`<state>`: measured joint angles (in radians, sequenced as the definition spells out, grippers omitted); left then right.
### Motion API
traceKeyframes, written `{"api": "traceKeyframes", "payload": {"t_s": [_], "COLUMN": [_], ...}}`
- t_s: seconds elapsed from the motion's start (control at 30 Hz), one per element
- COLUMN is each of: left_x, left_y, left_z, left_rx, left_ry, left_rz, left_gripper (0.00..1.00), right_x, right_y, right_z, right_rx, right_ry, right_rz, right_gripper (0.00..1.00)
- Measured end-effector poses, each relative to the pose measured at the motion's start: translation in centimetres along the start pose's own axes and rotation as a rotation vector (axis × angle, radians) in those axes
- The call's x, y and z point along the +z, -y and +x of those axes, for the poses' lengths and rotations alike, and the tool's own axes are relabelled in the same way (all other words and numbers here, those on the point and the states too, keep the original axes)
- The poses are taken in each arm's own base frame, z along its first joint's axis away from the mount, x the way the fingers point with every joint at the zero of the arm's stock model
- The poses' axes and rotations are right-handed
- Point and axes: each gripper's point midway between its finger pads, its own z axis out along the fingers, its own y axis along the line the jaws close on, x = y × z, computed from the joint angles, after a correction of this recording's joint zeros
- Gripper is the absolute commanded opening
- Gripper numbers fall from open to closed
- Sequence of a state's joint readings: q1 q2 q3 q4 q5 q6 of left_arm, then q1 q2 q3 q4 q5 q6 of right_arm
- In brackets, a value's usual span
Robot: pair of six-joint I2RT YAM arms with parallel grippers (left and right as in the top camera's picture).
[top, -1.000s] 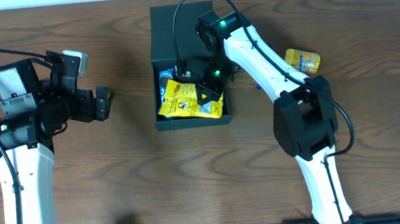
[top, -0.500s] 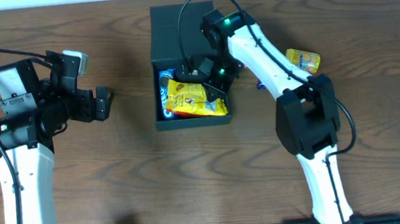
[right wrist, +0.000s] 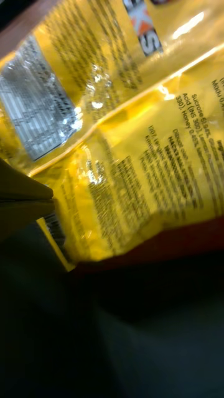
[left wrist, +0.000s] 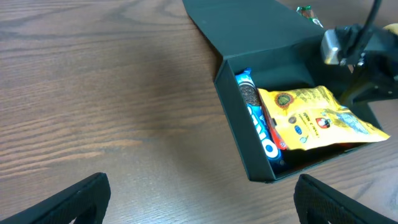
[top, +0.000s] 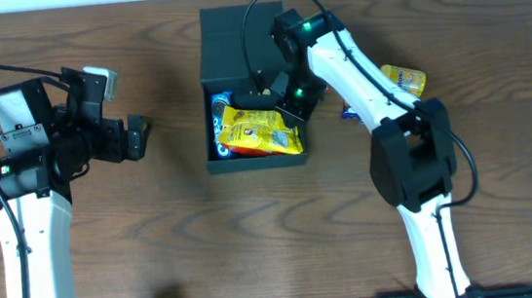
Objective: Pack container
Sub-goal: 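Press the yellow bag down into the box with the right gripper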
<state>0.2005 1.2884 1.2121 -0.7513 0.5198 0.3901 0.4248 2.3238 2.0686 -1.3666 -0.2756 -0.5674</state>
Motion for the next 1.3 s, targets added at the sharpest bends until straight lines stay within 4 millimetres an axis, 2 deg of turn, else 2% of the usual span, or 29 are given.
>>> {"api": "traceKeyframes", "payload": {"t_s": [0.13,0.23,0.3,0.4,0.57,0.7,1.07,1.3], "left_x": [0.0,0.0,0.0,0.0,0.0,0.0,0.0,0.0], "left_y": [0.0,0.0,0.0,0.0,0.0,0.0,0.0,0.0], "left_z": [0.0,0.0,0.0,0.0,0.0,0.0,-0.1,-0.1], "left_rx": [0.000,0.000,0.000,0.000,0.000,0.000,0.002,0.003], "left_ry": [0.000,0.000,0.000,0.000,0.000,0.001,0.005,0.005], "left_rz": [0.000,0.000,0.000,0.000,0.000,0.000,-0.002,-0.002], "left_gripper": [0.95,0.95,0.95,0.95,0.95,0.95,0.95,0.95], "right_x": [-2.9,-5.5,-6.6,-7.1,-5.8,-3.6,2.2,3.1], "right_y": [-0.7,-2.2,-3.2,-4.5,-6.0,-6.6,-6.4,-6.2], "right_z": [-1.2,-2.2,-2.6,-2.9,-2.9,-2.8,0.5,1.0], "right_rx": [-0.022,-0.045,-0.053,-0.058,-0.067,-0.083,-0.042,-0.039], "right_ry": [0.079,0.164,0.201,0.228,0.215,0.196,0.096,0.082], "right_rz": [0.020,0.000,-0.032,-0.086,-0.147,-0.162,-0.203,-0.197], "right_gripper": [0.01,0.01,0.01,0.01,0.01,0.01,0.01,0.01]}}
